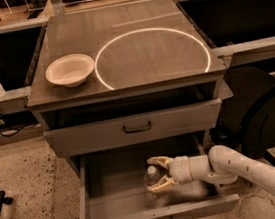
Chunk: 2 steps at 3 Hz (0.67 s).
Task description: Pick water bottle from middle drawer and place on counter
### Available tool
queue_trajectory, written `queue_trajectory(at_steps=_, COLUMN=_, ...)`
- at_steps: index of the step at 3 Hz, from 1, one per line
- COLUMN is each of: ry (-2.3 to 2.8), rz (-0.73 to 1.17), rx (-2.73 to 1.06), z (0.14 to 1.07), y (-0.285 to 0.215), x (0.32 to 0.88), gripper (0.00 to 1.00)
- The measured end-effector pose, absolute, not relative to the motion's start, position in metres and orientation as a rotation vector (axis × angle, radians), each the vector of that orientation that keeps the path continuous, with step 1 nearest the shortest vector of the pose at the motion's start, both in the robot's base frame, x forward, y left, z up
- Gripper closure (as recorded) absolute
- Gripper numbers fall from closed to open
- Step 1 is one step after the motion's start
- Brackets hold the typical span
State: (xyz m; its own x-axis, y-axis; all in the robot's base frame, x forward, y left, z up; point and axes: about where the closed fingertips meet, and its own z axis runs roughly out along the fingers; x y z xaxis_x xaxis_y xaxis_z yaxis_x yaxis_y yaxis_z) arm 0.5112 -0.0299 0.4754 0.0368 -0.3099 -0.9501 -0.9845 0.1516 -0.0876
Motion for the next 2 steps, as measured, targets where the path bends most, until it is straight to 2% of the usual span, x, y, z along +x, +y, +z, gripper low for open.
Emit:
queue_trajectory(at_steps=1, ry=1.376, rz=0.955, rx=-1.276, z=0.488, y=-0.007, x=0.519, gripper=0.67)
queue_trajectory(at_steps=2, ry=1.311, rz=0.985, rx=-1.224, z=0.516, y=-0.016, x=0.519, gripper=0.9)
